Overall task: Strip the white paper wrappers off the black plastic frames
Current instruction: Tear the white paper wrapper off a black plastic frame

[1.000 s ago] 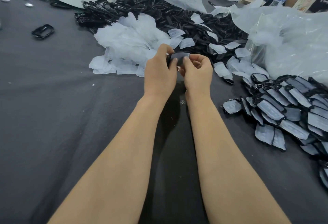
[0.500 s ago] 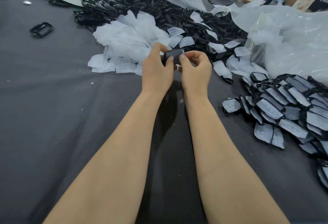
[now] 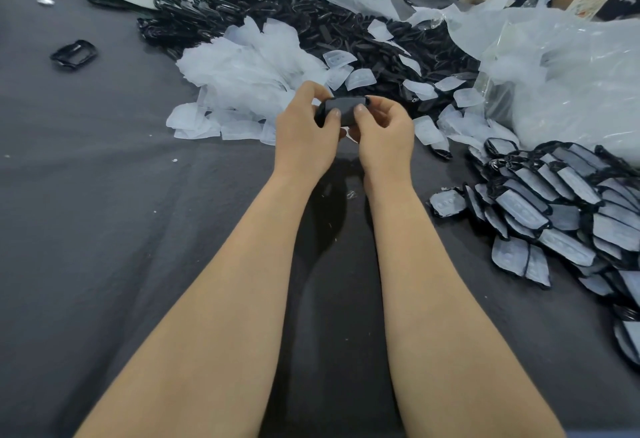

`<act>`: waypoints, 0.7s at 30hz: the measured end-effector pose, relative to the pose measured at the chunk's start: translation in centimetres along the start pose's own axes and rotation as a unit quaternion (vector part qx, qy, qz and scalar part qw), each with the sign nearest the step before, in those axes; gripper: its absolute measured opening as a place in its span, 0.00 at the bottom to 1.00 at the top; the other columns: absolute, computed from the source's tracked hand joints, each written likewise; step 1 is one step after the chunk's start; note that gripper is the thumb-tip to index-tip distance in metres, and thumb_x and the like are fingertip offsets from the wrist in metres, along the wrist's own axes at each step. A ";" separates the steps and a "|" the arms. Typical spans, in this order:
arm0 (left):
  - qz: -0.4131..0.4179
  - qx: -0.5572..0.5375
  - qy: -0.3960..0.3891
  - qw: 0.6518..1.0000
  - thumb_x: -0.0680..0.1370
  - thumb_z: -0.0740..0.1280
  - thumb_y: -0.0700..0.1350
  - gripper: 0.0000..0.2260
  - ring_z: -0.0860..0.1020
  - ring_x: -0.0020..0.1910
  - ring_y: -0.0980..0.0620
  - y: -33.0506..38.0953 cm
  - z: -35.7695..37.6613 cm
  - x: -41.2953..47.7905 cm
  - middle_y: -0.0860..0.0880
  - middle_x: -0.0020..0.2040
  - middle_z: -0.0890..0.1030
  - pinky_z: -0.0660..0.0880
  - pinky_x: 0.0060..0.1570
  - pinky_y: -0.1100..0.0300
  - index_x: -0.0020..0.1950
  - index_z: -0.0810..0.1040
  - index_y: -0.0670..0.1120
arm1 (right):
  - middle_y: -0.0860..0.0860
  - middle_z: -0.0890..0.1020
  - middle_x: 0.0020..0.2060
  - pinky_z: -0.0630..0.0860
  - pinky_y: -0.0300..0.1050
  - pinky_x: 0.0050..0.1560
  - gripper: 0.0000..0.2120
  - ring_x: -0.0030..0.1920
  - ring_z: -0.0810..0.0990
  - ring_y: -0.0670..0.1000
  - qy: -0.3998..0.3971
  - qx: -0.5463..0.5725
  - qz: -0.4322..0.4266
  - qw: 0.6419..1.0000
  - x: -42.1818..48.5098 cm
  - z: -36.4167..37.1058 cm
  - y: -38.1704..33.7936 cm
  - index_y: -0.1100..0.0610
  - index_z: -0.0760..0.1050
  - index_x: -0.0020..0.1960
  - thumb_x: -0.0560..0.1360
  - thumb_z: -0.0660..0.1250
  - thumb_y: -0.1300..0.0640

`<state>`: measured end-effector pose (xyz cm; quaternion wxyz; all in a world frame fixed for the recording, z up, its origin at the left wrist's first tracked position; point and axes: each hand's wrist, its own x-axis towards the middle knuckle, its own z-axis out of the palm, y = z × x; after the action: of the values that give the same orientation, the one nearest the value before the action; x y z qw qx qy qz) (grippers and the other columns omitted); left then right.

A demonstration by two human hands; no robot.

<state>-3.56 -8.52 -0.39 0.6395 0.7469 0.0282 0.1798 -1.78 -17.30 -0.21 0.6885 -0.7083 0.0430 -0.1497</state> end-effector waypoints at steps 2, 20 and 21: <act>0.001 -0.001 0.001 1.000 0.79 0.63 0.38 0.08 0.83 0.41 0.51 0.0 -0.1 0.0 0.44 0.48 0.82 0.79 0.44 0.63 0.47 0.68 0.51 | 0.52 0.78 0.42 0.78 0.38 0.42 0.04 0.43 0.78 0.49 -0.016 0.022 0.014 1.000 0.2 -0.1 -0.1 0.58 0.73 0.48 0.77 0.64 0.66; -0.072 -0.071 -0.017 0.995 0.80 0.62 0.36 0.05 0.81 0.30 0.59 -0.4 -0.1 0.5 0.45 0.43 0.82 0.80 0.39 0.67 0.52 0.73 0.46 | 0.52 0.77 0.39 0.78 0.40 0.41 0.09 0.43 0.78 0.52 -0.011 0.036 0.045 0.998 0.5 -0.6 0.0 0.55 0.71 0.40 0.77 0.63 0.66; -0.072 -0.071 -0.017 0.995 0.80 0.62 0.36 0.05 0.81 0.30 0.60 -0.4 -0.1 0.4 0.45 0.43 0.81 0.80 0.39 0.66 0.52 0.73 0.46 | 0.53 0.77 0.39 0.77 0.38 0.39 0.09 0.43 0.77 0.52 -0.010 0.046 0.055 0.997 0.4 -0.6 0.0 0.55 0.71 0.41 0.77 0.63 0.66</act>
<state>-3.11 -8.23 -0.66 0.7029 0.6984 0.0583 0.1216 -1.53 -18.03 -0.13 0.7282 -0.6738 0.0681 -0.1059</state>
